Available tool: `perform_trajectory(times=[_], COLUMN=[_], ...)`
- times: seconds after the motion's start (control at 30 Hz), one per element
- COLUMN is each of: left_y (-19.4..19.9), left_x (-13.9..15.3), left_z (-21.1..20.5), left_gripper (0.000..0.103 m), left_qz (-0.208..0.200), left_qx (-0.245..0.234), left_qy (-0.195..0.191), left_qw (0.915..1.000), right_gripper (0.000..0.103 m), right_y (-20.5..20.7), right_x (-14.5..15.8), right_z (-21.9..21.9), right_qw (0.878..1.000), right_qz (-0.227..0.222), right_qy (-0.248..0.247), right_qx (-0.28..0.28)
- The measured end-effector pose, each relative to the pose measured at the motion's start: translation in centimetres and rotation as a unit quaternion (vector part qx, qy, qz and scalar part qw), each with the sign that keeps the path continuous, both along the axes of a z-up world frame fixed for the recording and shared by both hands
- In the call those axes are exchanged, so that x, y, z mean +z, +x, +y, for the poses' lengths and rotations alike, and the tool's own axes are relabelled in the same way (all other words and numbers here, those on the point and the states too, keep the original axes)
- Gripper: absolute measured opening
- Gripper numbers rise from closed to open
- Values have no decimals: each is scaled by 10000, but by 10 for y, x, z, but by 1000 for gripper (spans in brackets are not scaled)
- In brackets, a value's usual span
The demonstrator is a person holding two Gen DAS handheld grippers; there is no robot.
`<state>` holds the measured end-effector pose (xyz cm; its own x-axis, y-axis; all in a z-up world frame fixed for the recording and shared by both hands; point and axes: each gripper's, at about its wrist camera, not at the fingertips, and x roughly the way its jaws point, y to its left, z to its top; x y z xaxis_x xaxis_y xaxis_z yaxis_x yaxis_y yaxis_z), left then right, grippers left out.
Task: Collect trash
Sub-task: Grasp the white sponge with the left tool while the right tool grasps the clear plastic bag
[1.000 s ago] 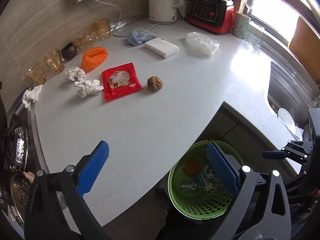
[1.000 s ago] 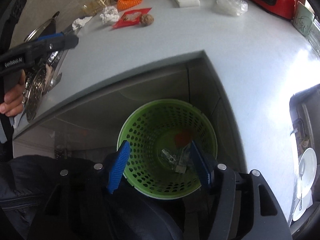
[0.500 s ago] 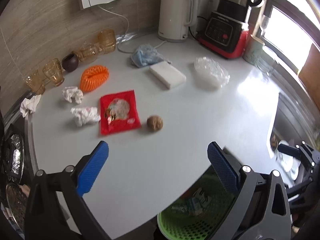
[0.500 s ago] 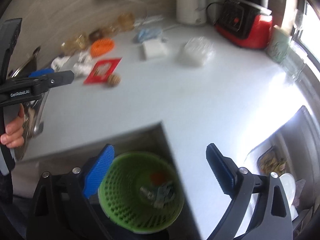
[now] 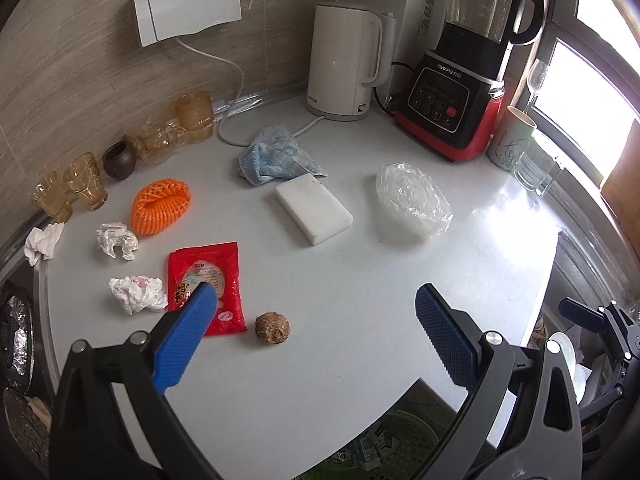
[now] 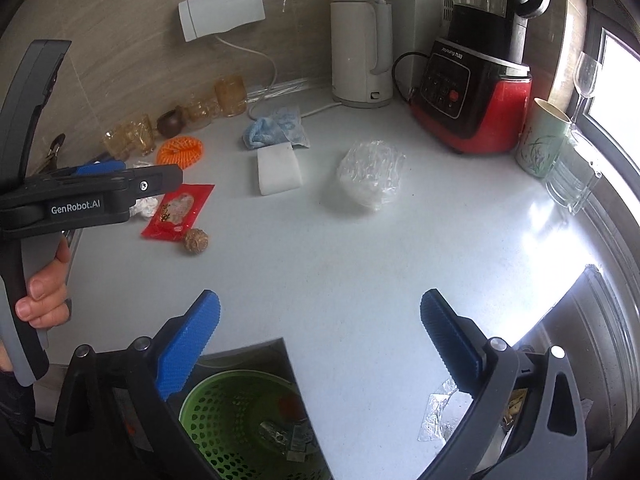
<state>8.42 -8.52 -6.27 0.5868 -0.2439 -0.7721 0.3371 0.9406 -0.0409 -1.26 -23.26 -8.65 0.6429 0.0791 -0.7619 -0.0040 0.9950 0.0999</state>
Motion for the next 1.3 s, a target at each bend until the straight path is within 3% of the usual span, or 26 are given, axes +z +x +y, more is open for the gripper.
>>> perform_trajectory(times=[0.23, 0.4, 0.67, 0.9, 1.13, 1.3], left_y=[7, 41, 124, 172, 189, 192], left_x=[-1, -16, -64, -96, -121, -122], left_z=[1, -14, -44, -70, -76, -81], left_gripper=[95, 95, 95, 95, 95, 95], left_qz=[77, 290, 821, 897, 1119, 1045], left_qx=[150, 508, 1039, 1383, 1751, 1809], left_qy=[-64, -18, -261, 46, 159, 256], left_qw=[9998, 9983, 9908, 9863, 9780, 9776], right_gripper=[101, 101, 101, 101, 101, 101], right_y=[3, 23, 109, 188, 214, 222], right_x=[-4, -11, -38, -79, -95, -101], right_z=[-4, -19, -56, -75, -76, -75], right_qw=[10000, 9995, 9985, 9983, 9980, 9982], right_qz=[11, 30, 168, 414, 528, 558], right_qy=[27, 129, 206, 178, 217, 70], right_qx=[-91, -284, -478, -379, -288, -209])
